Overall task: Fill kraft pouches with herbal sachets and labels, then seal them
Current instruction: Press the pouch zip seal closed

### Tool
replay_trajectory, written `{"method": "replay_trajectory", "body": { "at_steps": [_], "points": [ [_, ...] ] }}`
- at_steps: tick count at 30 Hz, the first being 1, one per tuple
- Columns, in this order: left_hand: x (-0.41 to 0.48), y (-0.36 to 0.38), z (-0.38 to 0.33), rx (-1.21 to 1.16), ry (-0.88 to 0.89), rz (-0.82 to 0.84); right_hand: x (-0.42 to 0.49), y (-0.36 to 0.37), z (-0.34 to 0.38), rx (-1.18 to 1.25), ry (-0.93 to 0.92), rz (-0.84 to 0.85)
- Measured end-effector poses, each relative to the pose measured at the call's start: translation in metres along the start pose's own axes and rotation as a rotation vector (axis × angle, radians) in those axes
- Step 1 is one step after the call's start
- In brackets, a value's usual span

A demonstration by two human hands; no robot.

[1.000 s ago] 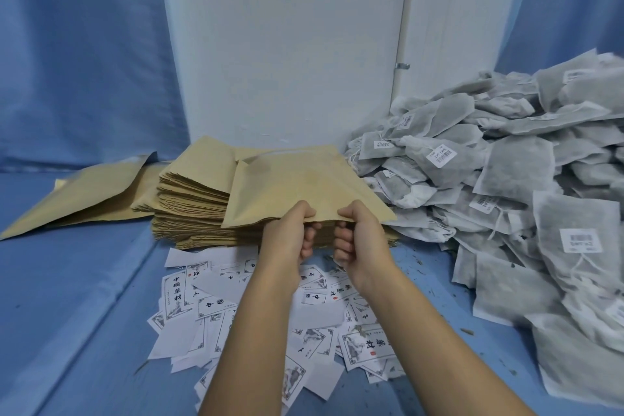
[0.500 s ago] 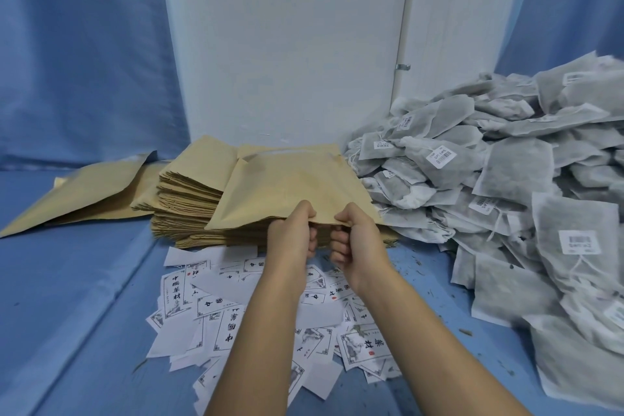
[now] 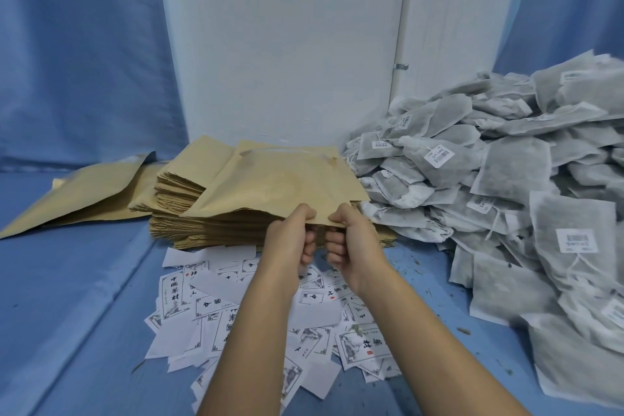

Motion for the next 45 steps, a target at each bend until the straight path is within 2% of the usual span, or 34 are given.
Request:
{"method": "replay_trajectory", "body": {
  "at_steps": [5,10,15,24,29,34,41,45],
  "points": [
    [-0.003,0.003,0.0,-0.005,0.017,0.013,-0.001,0.005,-0.002,-0.091,0.018,0.052],
    [-0.002,-0.004,-0.003,-0.05,0.023,-0.028,-0.003,0.003,0.003,-0.068,-0.022,0.011],
    [-0.003,0.007,0.003,-0.008,-0.043,0.063,-0.001,0.004,0.002,-0.077,-0.017,0.018],
    [-0.002,0.005,-0.002,-0.126,0.066,0.024,-0.001,0.009,-0.002,-0.093,0.011,0.055],
    [-0.004,0.003,-0.002,-0.081,0.068,-0.022,-0.004,0.01,-0.001,-0.119,0.014,0.056],
    [-0.006,-0.012,-0.008,-0.118,0.116,-0.123,-0.008,0.006,0.005,-0.084,-0.01,-0.005],
    [-0.004,-0.005,-0.005,-0.154,0.13,-0.081,-0.01,0.002,0.008,-0.038,-0.041,-0.071],
    [-0.006,-0.016,-0.007,-0.101,0.151,-0.202,-0.011,-0.003,0.01,0.024,-0.088,-0.134]
  ]
}}
Point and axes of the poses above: each hand's wrist, its own x-axis towards the middle knuckle, its own y-axis out of the palm, z = x × y, the point moved 8 cm from there along x, towards the middle knuckle, and after that the axes turned 9 degrees about z, right-handed, at the moved point
